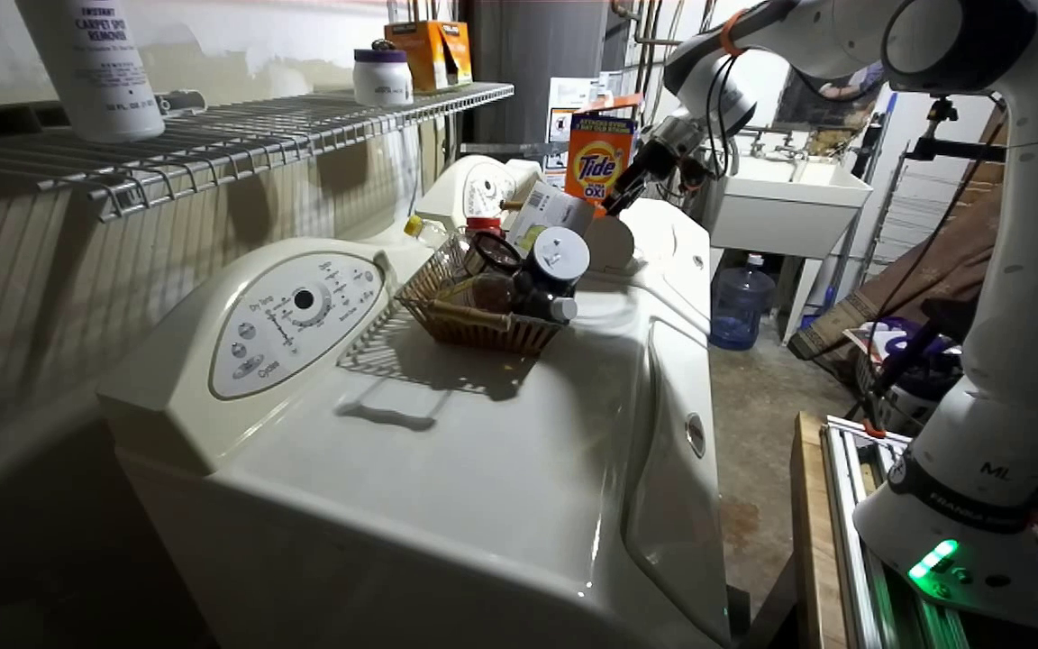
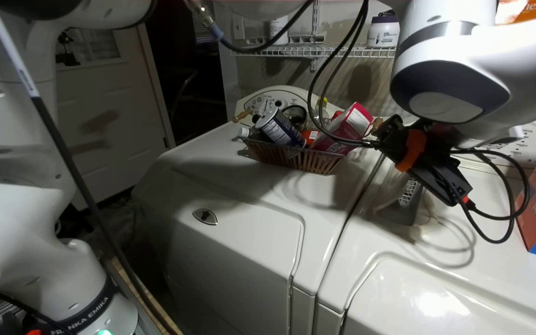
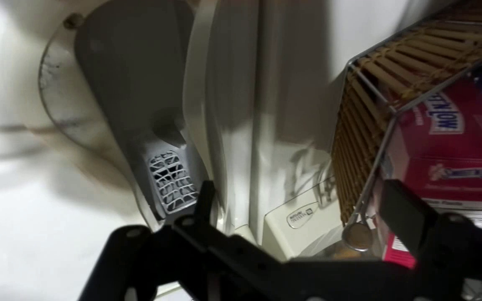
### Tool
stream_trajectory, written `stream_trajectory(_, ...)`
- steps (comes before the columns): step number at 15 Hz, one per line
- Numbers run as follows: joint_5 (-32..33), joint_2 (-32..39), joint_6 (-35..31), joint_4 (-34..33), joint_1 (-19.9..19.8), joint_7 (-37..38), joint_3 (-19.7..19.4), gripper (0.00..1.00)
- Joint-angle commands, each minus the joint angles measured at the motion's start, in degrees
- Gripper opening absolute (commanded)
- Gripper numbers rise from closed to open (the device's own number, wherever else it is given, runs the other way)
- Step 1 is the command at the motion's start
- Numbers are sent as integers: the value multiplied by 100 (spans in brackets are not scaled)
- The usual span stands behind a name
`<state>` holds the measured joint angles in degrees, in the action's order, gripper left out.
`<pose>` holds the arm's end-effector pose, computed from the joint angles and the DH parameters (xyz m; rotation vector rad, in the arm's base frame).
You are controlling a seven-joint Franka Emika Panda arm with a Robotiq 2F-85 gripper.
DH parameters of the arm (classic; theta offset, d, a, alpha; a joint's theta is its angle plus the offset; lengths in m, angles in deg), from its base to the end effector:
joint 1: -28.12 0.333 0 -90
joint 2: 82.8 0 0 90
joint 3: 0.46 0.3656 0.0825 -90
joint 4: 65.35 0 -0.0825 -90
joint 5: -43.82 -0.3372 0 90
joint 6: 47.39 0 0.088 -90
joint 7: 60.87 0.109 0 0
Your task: Open the lid on the washing machine
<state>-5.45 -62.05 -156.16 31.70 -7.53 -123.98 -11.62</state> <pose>0.4805 -0.4044 0.4626 -2.5344 0.0763 -0.6801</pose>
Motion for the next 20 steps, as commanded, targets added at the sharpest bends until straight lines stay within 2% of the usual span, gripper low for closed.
stream_trajectory(1, 133, -487, 387, 396, 156, -227, -130, 100)
stream_trajectory(9, 504, -815, 1114, 805, 461, -229, -393, 100)
stream_trajectory(12, 575, -836, 1163, 906, 554, -298, -469, 100)
stream_trajectory(16, 686, -917, 781, 824, 692, -185, -600, 100)
stream_trajectory(20, 1123, -1163, -124, 862, 808, -167, -742, 100)
